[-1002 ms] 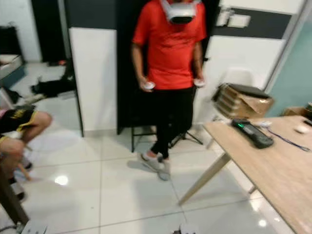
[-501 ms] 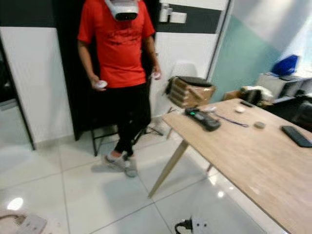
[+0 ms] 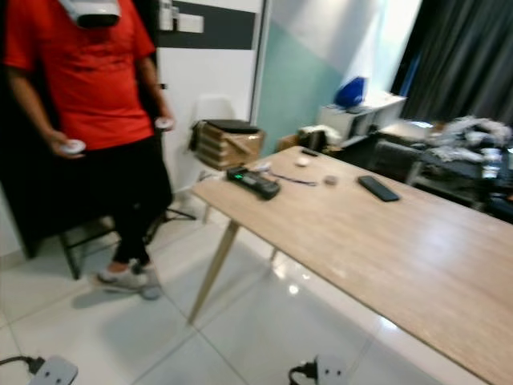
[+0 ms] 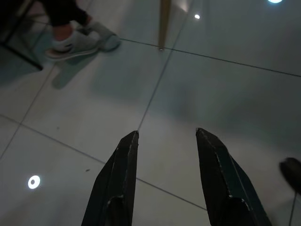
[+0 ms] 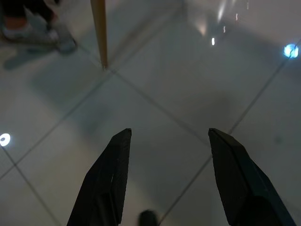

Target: Setting the table

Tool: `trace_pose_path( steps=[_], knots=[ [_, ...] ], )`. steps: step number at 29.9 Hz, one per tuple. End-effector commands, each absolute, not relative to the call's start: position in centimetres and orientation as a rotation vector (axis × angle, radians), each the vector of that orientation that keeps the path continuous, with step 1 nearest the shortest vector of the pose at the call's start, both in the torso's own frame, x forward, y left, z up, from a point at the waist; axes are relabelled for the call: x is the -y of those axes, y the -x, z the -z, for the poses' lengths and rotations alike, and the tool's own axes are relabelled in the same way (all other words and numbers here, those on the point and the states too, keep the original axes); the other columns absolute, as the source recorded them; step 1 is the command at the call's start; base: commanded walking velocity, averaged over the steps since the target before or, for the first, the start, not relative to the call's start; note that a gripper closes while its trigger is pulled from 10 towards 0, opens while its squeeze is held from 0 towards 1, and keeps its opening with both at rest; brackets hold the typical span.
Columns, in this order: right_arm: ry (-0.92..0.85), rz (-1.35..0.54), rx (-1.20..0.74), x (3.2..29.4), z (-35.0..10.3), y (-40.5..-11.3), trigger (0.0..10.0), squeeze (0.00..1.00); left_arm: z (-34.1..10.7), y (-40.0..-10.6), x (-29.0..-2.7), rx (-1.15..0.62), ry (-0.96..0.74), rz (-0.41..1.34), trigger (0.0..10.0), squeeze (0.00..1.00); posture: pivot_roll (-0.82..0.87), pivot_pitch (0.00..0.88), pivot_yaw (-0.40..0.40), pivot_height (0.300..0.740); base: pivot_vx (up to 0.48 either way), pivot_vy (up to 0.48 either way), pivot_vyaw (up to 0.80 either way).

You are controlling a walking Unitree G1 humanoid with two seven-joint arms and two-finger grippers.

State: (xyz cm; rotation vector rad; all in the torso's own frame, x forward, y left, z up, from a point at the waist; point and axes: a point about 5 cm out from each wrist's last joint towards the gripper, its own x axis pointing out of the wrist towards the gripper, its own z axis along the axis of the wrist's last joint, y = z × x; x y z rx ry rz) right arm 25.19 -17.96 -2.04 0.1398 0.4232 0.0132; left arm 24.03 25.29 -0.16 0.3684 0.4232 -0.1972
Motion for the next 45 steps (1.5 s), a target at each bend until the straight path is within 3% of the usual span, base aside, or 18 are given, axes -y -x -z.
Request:
trace_pose_path(
  steps=[1, 9, 18, 28, 32, 36, 45],
  knots=[
    [-0.126, -0.033, -0.438, 17.5, 2.4, -24.9, 10.0, 0.00, 0.4, -24.2, -24.3, -0.419, -0.323, 0.190, 10.0, 0.00, -0.01, 0.032, 0.043, 0.740, 0.000, 0.000, -0.77],
    [-0.109, -0.062, -0.430, 17.2, 2.1, -25.2, 10.0, 0.00, 0.4, -24.5, -22.5, -0.389, -0.291, 0.222, 10.0, 0.00, 0.00, 0.038, 0.041, 0.740, 0.000, 0.000, -0.77],
    [-0.105, -0.049, -0.428, 17.2, 2.1, -25.3, 10.0, 0.00, -0.3, -25.5, -23.4, -0.377, -0.282, 0.178, 10.0, 0.00, 0.00, 0.043, 0.051, 0.740, 0.000, 0.000, -0.77],
    [-0.066, -0.068, -0.418, 17.1, 2.0, -25.3, 10.0, 0.00, -0.3, -25.8, -21.0, -0.348, -0.242, 0.209, 10.0, 0.00, 0.00, 0.045, 0.047, 0.740, 0.000, 0.000, -0.77],
    [-0.044, -0.074, -0.425, 17.9, 2.2, -24.9, 10.0, 0.00, -0.2, -25.8, -20.9, -0.349, -0.244, 0.213, 10.0, 0.00, 0.00, 0.044, 0.046, 0.740, 0.000, 0.000, -0.77],
    [0.043, -0.117, -0.442, 20.4, 2.5, -23.4, 10.0, 0.00, -0.3, -25.7, -21.5, -0.357, -0.261, 0.214, 10.0, 0.00, -0.01, 0.047, 0.053, 0.740, 0.000, 0.000, -0.77],
    [0.091, -0.204, -0.450, 20.7, 2.5, -22.7, 10.0, 0.00, -0.4, -25.9, -21.7, -0.358, -0.269, 0.213, 10.0, 0.00, -0.02, 0.046, 0.053, 0.740, 0.000, 0.000, -0.77]
  ],
)
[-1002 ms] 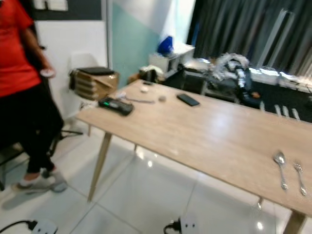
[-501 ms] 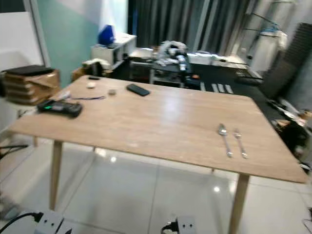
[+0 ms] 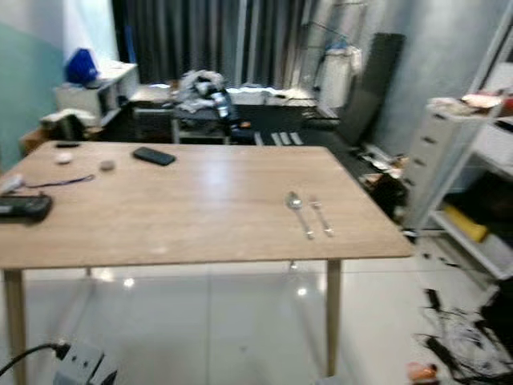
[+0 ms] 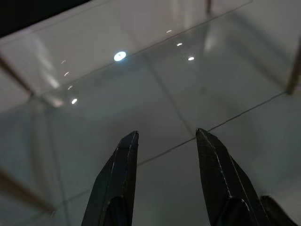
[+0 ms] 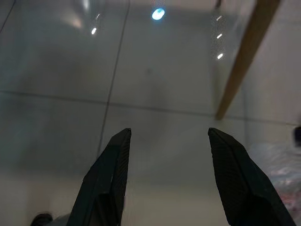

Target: Setting the table

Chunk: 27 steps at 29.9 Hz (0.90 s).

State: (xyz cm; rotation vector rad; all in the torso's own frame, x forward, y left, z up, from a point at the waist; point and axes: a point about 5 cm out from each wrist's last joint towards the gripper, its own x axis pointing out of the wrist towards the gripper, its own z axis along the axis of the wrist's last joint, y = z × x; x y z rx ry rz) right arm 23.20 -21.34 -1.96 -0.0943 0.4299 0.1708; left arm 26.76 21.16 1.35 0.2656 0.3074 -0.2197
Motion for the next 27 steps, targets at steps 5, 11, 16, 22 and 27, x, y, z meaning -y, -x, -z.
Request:
trace_pose_path(
  steps=[5, 11, 16, 22, 27],
  knots=[
    [0.083, -0.215, -0.429, 20.2, 2.0, -23.4, 10.0, 0.00, -0.5, -25.9, -21.8, -0.358, -0.269, 0.210, 10.0, 0.00, -0.01, 0.045, 0.057, 0.740, 0.000, 0.000, -0.77],
    [0.069, -0.218, -0.404, 20.0, 1.6, -23.9, 10.0, 0.00, -0.7, -26.0, -22.0, -0.351, -0.273, 0.202, 10.0, 0.00, 0.00, 0.044, 0.056, 0.740, 0.000, 0.000, -0.77],
    [-0.015, -0.195, -0.272, 19.7, -0.9, -25.9, 10.0, 0.00, -3.3, -27.3, -21.4, -0.226, -0.280, 0.200, 10.0, 0.00, 0.00, 0.044, 0.060, 0.740, 0.000, 0.000, -0.29],
    [-0.070, -0.193, -0.115, 18.8, -4.6, -28.4, 10.0, 0.00, -6.6, -28.4, -20.7, -0.090, -0.269, 0.206, 10.0, 0.00, 0.01, 0.042, 0.060, 0.740, 0.000, 0.000, 0.00],
    [-0.147, -0.211, 0.111, 17.1, -10.8, -31.0, 10.0, 0.00, -12.1, -30.0, -20.5, 0.098, -0.242, 0.159, 10.0, 0.00, 0.02, 0.041, 0.055, 0.740, 0.000, 0.000, 0.00]
  ],
)
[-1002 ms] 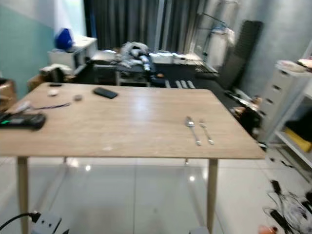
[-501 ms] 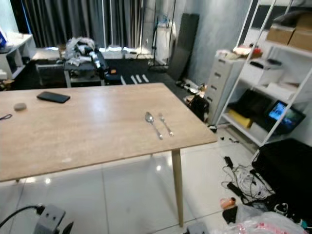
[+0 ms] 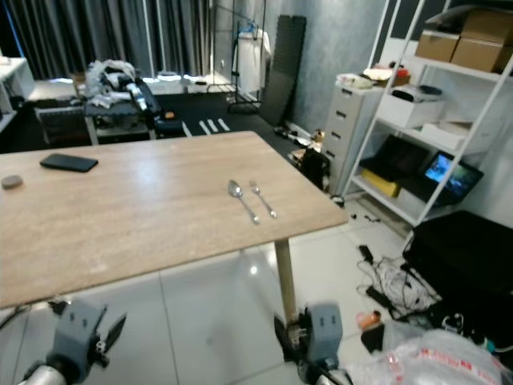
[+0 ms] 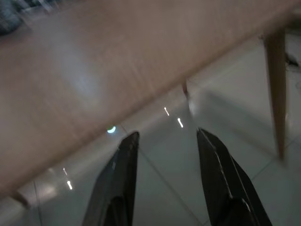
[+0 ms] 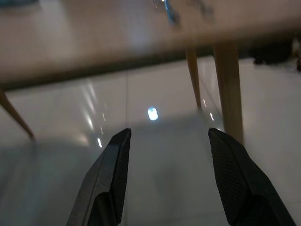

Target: Setting the table

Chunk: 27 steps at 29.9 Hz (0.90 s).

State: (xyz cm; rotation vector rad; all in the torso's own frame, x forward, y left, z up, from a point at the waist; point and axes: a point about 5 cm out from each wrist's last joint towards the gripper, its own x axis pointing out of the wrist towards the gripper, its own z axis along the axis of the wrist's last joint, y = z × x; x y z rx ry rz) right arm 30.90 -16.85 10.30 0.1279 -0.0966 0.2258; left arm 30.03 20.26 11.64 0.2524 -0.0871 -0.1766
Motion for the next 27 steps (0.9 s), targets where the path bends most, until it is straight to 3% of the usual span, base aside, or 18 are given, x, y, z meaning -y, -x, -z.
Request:
trace_pose_path(
  steps=[1, 4, 9, 27],
  knots=[
    [-0.168, -0.220, 0.171, 16.6, -12.5, -31.4, 10.0, 0.00, -13.6, -30.4, -20.5, 0.146, -0.240, 0.148, 10.0, 0.00, 0.02, 0.041, 0.055, 0.740, 0.000, 0.000, 0.00],
    [-0.201, -0.240, 0.269, 15.7, -15.5, -31.9, 10.0, 0.00, -16.4, -30.9, -20.2, 0.246, -0.237, 0.136, 10.0, 0.00, 0.03, 0.041, 0.055, 0.740, 0.000, 0.000, 0.00],
    [-0.242, -0.257, 0.349, 15.0, -18.3, -32.1, 10.0, 0.00, -20.3, -31.2, -20.2, 0.358, -0.236, 0.110, 10.0, 0.00, 0.03, 0.035, 0.058, 0.740, 0.480, 0.000, 0.00],
    [-0.260, -0.254, 0.260, 14.6, -17.2, -31.3, 10.0, 0.00, -20.0, -30.6, -19.4, 0.295, -0.213, 0.119, 10.0, 0.00, 0.03, 0.041, 0.062, 0.740, 0.480, 0.000, 0.00]
  ],
)
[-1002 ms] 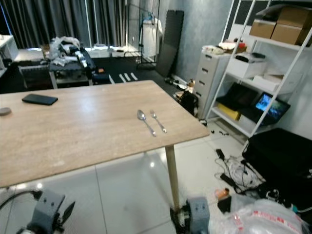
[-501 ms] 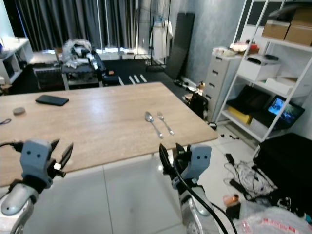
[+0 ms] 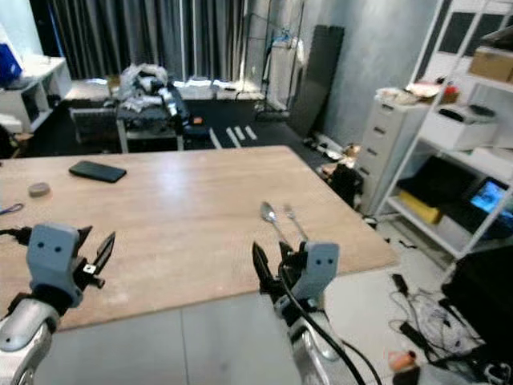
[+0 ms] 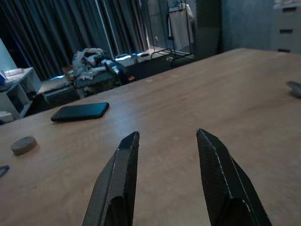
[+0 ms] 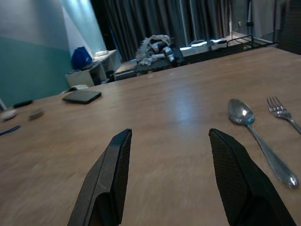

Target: Setting the table

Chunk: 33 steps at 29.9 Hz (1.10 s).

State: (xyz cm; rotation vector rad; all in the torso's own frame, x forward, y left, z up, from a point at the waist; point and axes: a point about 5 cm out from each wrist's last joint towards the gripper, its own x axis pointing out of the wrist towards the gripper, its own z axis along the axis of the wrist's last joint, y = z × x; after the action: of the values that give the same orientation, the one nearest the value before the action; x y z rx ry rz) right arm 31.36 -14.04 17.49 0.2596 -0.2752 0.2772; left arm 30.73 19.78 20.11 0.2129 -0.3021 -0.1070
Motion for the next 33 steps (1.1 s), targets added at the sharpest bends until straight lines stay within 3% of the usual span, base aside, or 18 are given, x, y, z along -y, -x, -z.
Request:
trace_pose_path(
  steps=[1, 17, 30, 33],
  knots=[
    [-0.260, -0.250, 0.256, 14.72, -17.17, -31.30, 10.0, 0.00, -20.04, -30.64, -19.41, 0.294, -0.213, 0.120, 10.0, 0.00, 0.03, 0.041, 0.062, 0.740, 0.480, 0.000, 0.00],
    [-0.262, -0.259, 0.241, 14.57, -17.26, -31.09, 10.0, 0.00, -19.93, -30.63, -19.24, 0.266, -0.211, 0.112, 10.0, 0.00, 0.03, 0.047, 0.063, 0.740, 0.429, 0.000, 0.00],
    [-0.277, -0.271, 0.228, 14.34, -17.22, -31.08, 10.0, 0.00, -19.77, -30.69, -18.88, 0.247, -0.202, 0.094, 10.0, 0.00, 0.03, 0.046, 0.063, 0.740, 0.000, 0.000, 0.00],
    [-0.280, -0.272, 0.227, 14.32, -17.23, -31.10, 10.0, 0.00, -19.85, -30.76, -18.89, 0.249, -0.196, 0.090, 10.0, 0.00, 0.03, 0.045, 0.064, 0.740, 0.000, -0.399, 0.00]
  ],
)
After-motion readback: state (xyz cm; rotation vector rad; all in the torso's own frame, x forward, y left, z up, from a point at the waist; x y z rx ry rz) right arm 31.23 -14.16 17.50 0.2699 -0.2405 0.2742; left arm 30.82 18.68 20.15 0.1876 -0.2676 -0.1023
